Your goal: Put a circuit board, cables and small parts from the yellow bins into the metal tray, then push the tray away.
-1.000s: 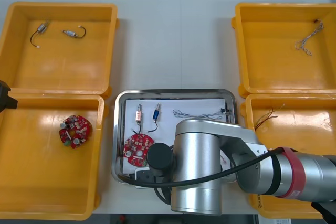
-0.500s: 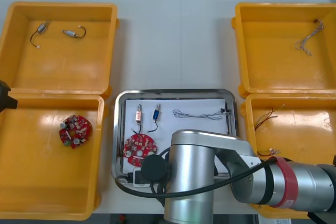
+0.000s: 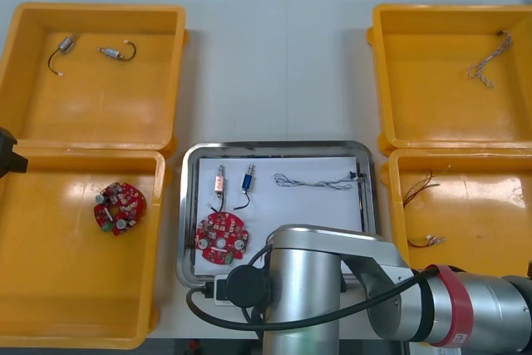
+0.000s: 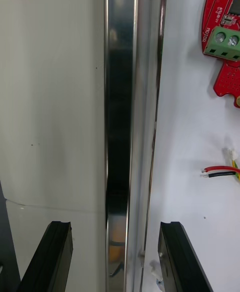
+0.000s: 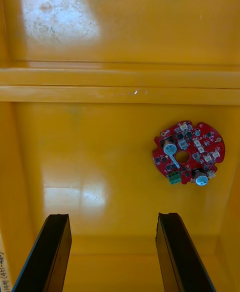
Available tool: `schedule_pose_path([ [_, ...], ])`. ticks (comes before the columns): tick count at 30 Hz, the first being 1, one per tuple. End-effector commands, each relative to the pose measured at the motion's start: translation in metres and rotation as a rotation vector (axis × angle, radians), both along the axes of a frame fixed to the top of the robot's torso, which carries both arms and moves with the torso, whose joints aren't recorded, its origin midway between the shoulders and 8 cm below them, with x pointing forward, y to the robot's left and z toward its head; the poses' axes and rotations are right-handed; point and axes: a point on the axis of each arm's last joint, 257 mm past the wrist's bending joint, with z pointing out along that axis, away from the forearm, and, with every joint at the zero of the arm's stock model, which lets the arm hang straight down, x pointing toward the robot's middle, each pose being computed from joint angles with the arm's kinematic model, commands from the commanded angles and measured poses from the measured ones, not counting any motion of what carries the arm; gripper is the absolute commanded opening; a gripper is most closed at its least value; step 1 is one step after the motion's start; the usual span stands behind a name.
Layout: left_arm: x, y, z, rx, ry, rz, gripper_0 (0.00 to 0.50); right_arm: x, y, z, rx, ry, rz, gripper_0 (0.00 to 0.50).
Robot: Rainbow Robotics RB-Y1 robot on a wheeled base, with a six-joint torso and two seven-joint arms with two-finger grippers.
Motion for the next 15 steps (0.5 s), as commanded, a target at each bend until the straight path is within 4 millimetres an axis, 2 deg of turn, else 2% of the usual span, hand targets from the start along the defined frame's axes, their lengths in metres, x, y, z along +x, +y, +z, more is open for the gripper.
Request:
schedule_pose_path([
  [1,-0.005,0.016,0.015,0.067,-0.019,-0.014,0.5,-0.015,0.013,-0.006,0.039,0.007,-0.008,0.5],
  [11,-0.005,0.016,0.015,0.067,-0.019,-0.014,0.5,-0.016,0.019,-0.01,0.075,-0.007,-0.016,0.5],
  [15,-0.005,0.016,0.015,0.067,-0.019,-0.014,0.5,-0.011,0.022,-0.018,0.071,-0.007,-0.027,0.5],
])
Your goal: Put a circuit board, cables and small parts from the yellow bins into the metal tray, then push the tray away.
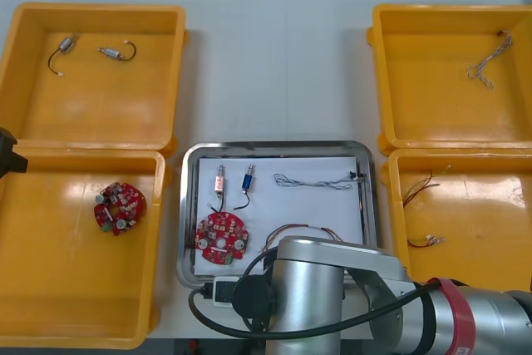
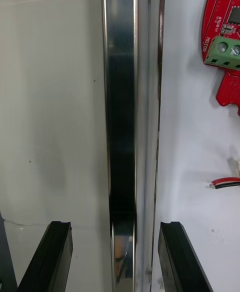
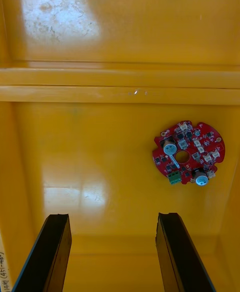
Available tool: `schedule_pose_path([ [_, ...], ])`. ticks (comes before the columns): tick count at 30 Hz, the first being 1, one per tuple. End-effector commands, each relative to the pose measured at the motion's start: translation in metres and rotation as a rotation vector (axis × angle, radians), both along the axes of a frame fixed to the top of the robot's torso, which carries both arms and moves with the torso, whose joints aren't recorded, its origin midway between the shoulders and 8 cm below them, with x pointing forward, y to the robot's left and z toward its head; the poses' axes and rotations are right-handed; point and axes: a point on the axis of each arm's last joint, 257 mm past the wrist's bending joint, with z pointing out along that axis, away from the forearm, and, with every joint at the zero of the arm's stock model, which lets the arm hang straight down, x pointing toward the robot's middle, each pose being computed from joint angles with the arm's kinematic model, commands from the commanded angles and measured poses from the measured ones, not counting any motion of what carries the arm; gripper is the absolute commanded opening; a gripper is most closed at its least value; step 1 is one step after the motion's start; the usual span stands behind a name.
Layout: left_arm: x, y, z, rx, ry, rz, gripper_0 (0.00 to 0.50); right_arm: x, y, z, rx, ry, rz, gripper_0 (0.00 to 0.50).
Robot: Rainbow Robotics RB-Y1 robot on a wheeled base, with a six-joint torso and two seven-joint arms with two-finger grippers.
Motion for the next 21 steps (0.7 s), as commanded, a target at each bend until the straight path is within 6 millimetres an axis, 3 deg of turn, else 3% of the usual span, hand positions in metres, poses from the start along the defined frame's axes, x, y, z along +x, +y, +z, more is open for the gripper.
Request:
schedule_pose_path([
  [1,-0.0049,0.0163,0.015,0.067,-0.019,-0.014,0.5,-0.01,0.0186,-0.0101,0.031,0.012,-0.009,0.5],
  [20,-0.0049,0.0163,0.015,0.067,-0.019,-0.014,0.5,-0.0063,0.022,-0.0091,0.048,0.001,-0.021,0.5],
  [21,-0.0049,0.0163,0.015,0.067,-0.019,-0.014,0.5,-0.0063,0.022,-0.0091,0.048,0.001,-0.021,0.462],
])
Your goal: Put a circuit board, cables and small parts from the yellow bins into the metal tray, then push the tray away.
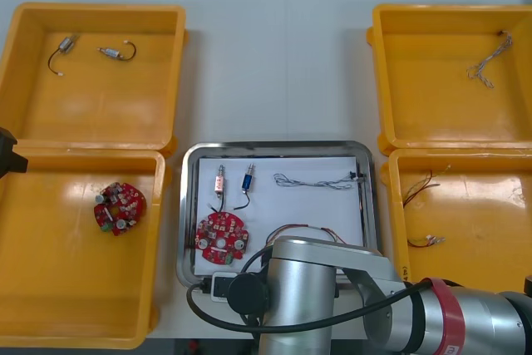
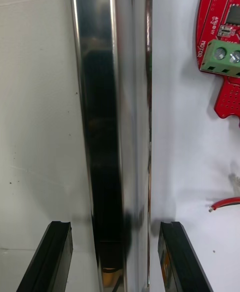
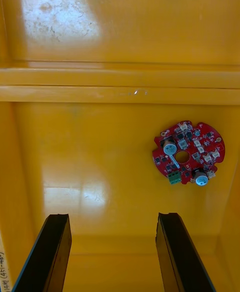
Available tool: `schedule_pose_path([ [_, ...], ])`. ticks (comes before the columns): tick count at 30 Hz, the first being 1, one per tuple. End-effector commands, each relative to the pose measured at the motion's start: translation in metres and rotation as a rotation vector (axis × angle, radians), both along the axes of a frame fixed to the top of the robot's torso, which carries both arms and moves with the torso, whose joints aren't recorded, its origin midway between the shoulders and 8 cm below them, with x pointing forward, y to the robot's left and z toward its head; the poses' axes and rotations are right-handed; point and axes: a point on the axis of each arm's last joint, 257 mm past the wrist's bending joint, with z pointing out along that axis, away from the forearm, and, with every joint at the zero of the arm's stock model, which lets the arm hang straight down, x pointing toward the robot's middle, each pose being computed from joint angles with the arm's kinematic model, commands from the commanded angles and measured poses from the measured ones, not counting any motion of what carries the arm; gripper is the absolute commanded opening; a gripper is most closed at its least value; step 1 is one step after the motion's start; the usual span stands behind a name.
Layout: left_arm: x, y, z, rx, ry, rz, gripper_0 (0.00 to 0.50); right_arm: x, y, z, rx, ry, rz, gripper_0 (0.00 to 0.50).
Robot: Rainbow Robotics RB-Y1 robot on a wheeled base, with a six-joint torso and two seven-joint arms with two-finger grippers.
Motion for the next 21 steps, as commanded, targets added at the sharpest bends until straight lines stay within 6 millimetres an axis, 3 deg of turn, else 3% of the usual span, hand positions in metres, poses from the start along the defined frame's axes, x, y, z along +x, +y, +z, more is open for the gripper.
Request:
schedule_pose_path([
  [1,-0.005,0.016,0.015,0.067,-0.019,-0.013,0.5,-0.015,0.018,0.0,0.045,0.014,0.001,0.377],
  [2,-0.005,0.016,0.015,0.067,-0.019,-0.013,0.5,-0.015,0.018,0.0,0.045,0.013,0.0,0.289],
  [4,-0.005,0.016,0.015,0.067,-0.019,-0.013,0.5,-0.015,0.018,0.0,0.045,0.013,0.0,0.219],
  [7,-0.005,0.016,0.015,0.067,-0.019,-0.013,0.5,-0.014,0.019,0.001,0.045,0.01,0.001,0.172],
  [21,-0.005,0.016,0.015,0.067,-0.019,-0.013,0.5,0.002,0.02,0.012,0.046,-0.02,0.024,0.154],
])
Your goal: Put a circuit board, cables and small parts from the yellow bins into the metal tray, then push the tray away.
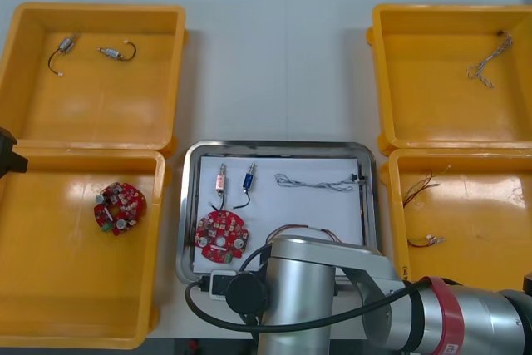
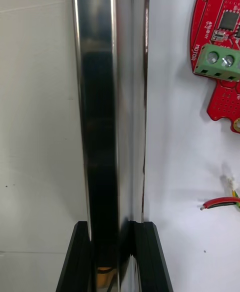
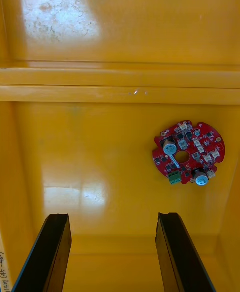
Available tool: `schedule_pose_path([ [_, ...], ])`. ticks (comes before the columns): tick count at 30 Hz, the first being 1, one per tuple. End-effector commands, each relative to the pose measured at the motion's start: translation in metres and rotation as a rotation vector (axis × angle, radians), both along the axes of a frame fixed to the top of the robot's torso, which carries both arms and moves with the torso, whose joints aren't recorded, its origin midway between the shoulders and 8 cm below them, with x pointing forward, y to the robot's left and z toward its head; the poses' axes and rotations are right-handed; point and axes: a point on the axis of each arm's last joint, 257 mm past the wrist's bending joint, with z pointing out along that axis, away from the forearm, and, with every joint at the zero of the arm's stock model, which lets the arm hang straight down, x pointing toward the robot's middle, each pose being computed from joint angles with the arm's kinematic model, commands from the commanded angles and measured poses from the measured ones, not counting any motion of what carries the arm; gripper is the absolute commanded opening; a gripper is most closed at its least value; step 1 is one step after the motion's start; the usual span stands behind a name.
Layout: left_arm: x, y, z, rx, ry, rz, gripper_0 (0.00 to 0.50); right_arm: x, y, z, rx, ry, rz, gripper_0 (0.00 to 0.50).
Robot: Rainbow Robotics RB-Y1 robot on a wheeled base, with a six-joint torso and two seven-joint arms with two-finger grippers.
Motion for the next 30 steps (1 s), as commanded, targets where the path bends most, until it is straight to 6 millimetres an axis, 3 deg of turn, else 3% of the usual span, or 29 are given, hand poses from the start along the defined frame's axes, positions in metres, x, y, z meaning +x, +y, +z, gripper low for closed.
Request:
schedule_pose_path([
  [1,-0.005,0.016,0.015,0.067,-0.019,-0.013,0.5,0.001,0.017,0.01,0.047,-0.013,0.024,0.155],
  [30,-0.005,0.016,0.015,0.067,-0.019,-0.013,0.5,0.076,0.002,0.052,0.031,-0.175,0.061,0.155],
])
